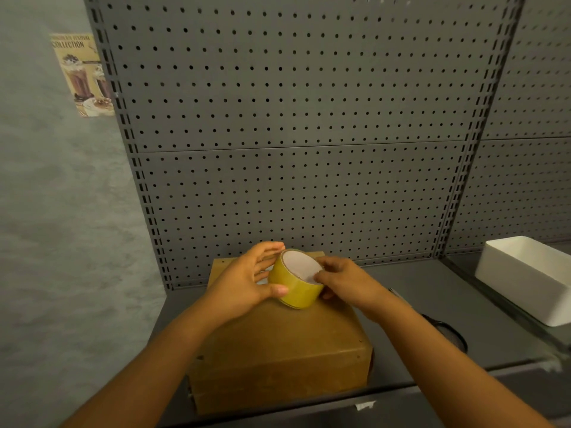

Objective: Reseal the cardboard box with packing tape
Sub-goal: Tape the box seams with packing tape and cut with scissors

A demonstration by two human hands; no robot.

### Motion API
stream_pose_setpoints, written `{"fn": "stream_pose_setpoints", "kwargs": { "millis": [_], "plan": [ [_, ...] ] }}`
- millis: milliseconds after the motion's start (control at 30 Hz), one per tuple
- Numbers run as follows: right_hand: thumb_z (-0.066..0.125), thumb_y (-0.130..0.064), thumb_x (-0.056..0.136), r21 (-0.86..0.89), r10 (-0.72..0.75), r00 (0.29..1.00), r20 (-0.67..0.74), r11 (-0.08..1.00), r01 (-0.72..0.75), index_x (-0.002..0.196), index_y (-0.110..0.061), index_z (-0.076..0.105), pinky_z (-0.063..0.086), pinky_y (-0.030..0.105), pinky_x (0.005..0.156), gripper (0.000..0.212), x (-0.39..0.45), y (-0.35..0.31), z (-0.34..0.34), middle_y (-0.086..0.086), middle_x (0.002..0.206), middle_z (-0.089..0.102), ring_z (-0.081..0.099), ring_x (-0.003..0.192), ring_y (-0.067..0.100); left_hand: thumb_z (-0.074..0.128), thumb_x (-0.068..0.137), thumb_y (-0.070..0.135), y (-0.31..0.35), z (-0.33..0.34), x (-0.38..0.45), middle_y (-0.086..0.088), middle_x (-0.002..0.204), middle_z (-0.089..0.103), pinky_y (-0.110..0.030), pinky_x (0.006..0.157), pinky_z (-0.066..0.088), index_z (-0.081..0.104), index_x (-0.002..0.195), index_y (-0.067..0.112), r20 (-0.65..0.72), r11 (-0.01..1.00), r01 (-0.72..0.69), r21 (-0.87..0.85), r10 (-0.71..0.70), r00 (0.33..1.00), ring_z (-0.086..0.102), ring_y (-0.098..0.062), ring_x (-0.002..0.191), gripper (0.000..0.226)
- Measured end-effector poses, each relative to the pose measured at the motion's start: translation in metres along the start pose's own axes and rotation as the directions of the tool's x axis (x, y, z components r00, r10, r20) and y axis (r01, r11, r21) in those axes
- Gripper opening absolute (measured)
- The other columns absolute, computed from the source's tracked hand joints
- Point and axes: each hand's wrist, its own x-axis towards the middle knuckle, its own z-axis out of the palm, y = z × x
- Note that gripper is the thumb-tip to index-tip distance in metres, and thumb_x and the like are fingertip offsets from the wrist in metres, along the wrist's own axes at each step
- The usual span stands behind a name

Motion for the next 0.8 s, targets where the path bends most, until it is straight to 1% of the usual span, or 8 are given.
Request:
{"fn": "stream_pose_setpoints", "kwargs": {
  "millis": [233, 300, 400, 533, 600, 700, 767, 800],
  "plan": [
    [0.06, -0.012, 0.09, -0.048, -0.038, 0.995, -0.097, 0.998, 0.033, 0.126, -0.019, 0.041, 0.053, 0.022, 0.072, 0.041, -0.002, -0.004, 0.005, -0.002, 0.112, 0.051, 0.056, 0.099, 0.018, 0.078, 0.075, 0.021, 0.003, 0.0, -0.001, 0.016, 0.122, 0.055, -0.027, 0.09, 0.053, 0.055, 0.124, 0.041, -0.136, 0.991, -0.035, 0.128, 0.052, 0.989, 0.061, -0.008, 0.106, 0.058],
    [0.06, -0.02, 0.092, -0.093, -0.122, 0.977, -0.173, 0.99, 0.107, 0.131, -0.02, 0.039, 0.048, 0.018, 0.068, 0.045, -0.003, -0.004, 0.008, -0.004, 0.114, 0.049, 0.055, 0.099, 0.015, 0.078, 0.075, 0.023, 0.004, 0.0, 0.001, 0.016, 0.121, 0.055, -0.025, 0.091, 0.052, 0.055, 0.127, 0.038, -0.148, 0.987, -0.033, 0.155, 0.056, 0.987, 0.059, -0.005, 0.106, 0.058],
    [0.047, -0.05, 0.094, -0.102, -0.25, 0.956, -0.152, 0.966, 0.237, 0.13, -0.03, 0.046, 0.045, 0.024, 0.09, 0.041, -0.004, 0.0, 0.011, -0.003, 0.132, 0.048, 0.051, 0.118, 0.015, 0.077, 0.077, 0.023, 0.004, 0.002, 0.004, 0.013, 0.122, 0.055, -0.017, 0.088, 0.048, 0.054, 0.13, 0.033, -0.171, 0.978, -0.031, 0.205, 0.067, 0.983, 0.054, 0.001, 0.108, 0.058],
    [0.042, -0.058, 0.088, -0.198, -0.309, 0.947, 0.092, 0.926, 0.321, 0.13, -0.04, 0.052, 0.007, 0.029, 0.113, 0.047, -0.006, 0.009, 0.01, -0.022, 0.155, 0.003, -0.005, 0.142, -0.001, 0.075, 0.079, 0.022, 0.005, 0.004, 0.01, 0.013, 0.121, 0.055, -0.022, 0.093, 0.045, 0.054, 0.131, 0.031, -0.194, 0.971, -0.006, 0.239, 0.053, 0.979, 0.053, 0.0, 0.108, 0.057],
    [0.049, -0.05, 0.092, -0.259, -0.367, 0.926, 0.09, 0.889, 0.378, 0.125, -0.038, 0.058, -0.007, 0.031, 0.115, 0.036, -0.003, 0.012, 0.009, -0.022, 0.156, 0.002, -0.014, 0.143, 0.002, 0.076, 0.078, 0.022, 0.006, 0.005, 0.013, 0.012, 0.122, 0.055, -0.026, 0.096, 0.047, 0.054, 0.131, 0.03, -0.191, 0.969, -0.008, 0.246, 0.057, 0.98, 0.053, 0.0, 0.109, 0.057],
    [0.054, -0.047, 0.091, -0.21, -0.356, 0.934, 0.025, 0.912, 0.354, 0.119, -0.036, 0.063, 0.002, 0.042, 0.121, 0.031, -0.002, 0.015, 0.012, -0.01, 0.149, 0.039, 0.008, 0.148, 0.023, 0.078, 0.076, 0.02, 0.006, 0.008, 0.014, 0.014, 0.116, 0.055, -0.023, 0.093, 0.046, 0.056, 0.129, 0.029, -0.219, 0.965, -0.009, 0.261, 0.069, 0.973, 0.054, -0.001, 0.106, 0.058],
    [0.054, -0.048, 0.089, -0.182, -0.376, 0.926, 0.013, 0.91, 0.372, 0.093, -0.032, 0.068, 0.011, 0.045, 0.121, 0.022, -0.002, 0.015, 0.014, -0.015, 0.103, 0.066, 0.037, 0.134, 0.039, 0.079, 0.074, 0.02, 0.006, 0.01, 0.014, 0.015, 0.112, 0.055, -0.026, 0.093, 0.048, 0.059, 0.127, 0.027, -0.248, 0.964, -0.018, 0.264, 0.086, 0.965, 0.056, -0.003, 0.105, 0.057],
    [0.053, -0.047, 0.089, -0.191, -0.39, 0.921, 0.018, 0.902, 0.386, 0.085, -0.026, 0.064, 0.014, 0.043, 0.12, 0.024, -0.003, 0.015, 0.014, -0.013, 0.082, 0.064, 0.049, 0.121, 0.04, 0.08, 0.073, 0.02, 0.007, 0.011, 0.014, 0.014, 0.11, 0.056, -0.028, 0.093, 0.05, 0.061, 0.125, 0.027, -0.26, 0.961, -0.029, 0.273, 0.103, 0.96, 0.056, -0.004, 0.103, 0.056]
  ]
}}
